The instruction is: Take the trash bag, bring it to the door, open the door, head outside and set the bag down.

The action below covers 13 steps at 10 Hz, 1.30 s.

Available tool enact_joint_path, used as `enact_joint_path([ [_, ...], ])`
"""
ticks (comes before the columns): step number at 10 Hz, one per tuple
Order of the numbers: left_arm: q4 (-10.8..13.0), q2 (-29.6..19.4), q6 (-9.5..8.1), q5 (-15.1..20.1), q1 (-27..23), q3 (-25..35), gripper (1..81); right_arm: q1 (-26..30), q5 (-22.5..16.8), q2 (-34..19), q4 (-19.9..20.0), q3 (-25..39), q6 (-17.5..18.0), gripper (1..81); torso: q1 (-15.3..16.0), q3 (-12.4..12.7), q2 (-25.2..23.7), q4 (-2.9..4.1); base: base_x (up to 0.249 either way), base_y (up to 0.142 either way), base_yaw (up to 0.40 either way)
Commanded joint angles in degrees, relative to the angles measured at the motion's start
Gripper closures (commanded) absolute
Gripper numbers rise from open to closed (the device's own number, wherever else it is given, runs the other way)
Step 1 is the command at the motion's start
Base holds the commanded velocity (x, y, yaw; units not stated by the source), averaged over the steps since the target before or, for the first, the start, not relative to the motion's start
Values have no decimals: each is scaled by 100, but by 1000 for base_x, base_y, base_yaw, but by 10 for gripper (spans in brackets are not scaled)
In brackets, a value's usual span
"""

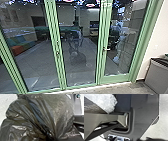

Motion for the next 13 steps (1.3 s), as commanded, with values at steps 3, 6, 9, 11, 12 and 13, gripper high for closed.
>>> enact_joint_path([
  [3, 18, 24, 79, 407, -305, 16, 811, 235, -365, 37, -35, 60, -42, 10, 7, 0, 2, 0, 142, -91, 0],
  [6, 18, 24, 79, 407, -305, 16, 811, 235, -365, 28, -35, 60, -42, 10, 2, 0, 0, 0, 142, -99, 0],
  [9, 18, 24, 79, 407, -313, 16, 811, 235, -365, 37, -35, 60, -42, 10, 2, 0, 0, 0, 142, -112, 0],
  [11, 18, 24, 79, 407, -305, 16, 811, 235, -365, 37, -35, 60, -42, 10, 5, 0, 2, 0, 142, -139, 0],
  [12, 18, 24, 79, 407, -305, 16, 811, 235, -365, 28, -35, 60, -42, 10, 5, 0, 2, 0, 142, -138, 0],
  [13, 18, 24, 79, 407, -305, 16, 811, 235, -365, 37, -35, 60, -42, 10, 2, 0, 0, 0, 142, -138, 0],
])
